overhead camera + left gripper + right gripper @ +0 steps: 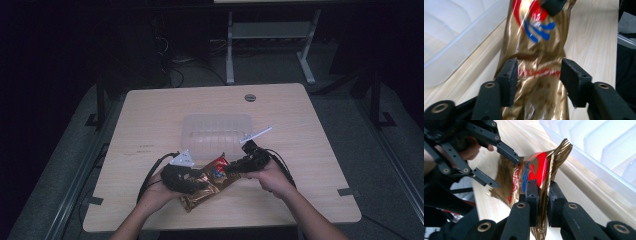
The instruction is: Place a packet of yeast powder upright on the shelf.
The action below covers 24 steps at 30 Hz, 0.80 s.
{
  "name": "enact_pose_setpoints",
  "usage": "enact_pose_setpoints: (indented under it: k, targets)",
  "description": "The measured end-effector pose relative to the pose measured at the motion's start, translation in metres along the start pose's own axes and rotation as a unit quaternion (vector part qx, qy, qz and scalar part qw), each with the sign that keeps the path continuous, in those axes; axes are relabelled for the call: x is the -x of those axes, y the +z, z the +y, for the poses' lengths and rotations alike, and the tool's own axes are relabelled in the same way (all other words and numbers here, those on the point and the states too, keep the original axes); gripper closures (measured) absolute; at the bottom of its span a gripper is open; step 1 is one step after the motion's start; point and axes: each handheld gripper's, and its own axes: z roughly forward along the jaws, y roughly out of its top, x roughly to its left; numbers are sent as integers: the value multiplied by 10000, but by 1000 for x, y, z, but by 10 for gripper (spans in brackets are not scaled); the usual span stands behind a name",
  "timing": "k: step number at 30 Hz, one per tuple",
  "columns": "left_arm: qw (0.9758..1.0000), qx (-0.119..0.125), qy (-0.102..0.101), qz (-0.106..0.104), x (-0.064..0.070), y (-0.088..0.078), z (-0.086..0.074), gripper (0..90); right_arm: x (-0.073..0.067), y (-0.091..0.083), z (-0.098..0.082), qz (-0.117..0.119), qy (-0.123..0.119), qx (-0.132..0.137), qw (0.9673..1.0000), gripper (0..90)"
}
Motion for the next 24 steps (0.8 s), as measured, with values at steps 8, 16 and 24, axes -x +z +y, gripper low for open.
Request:
enact_pose_setpoints:
  k: [8,16,24]
  targets:
    - [9995,14,-139,289,5,-22,-23,364,-7,-23,3,128,-50,341,9993,824]
    - [9987,28,-278,416,6,-37,-41,294,-8,-39,7,138,-12,578,9982,828]
    - [9976,9,-374,575,0,-40,-45,261,-5,-53,12,-47,20,748,9972,830]
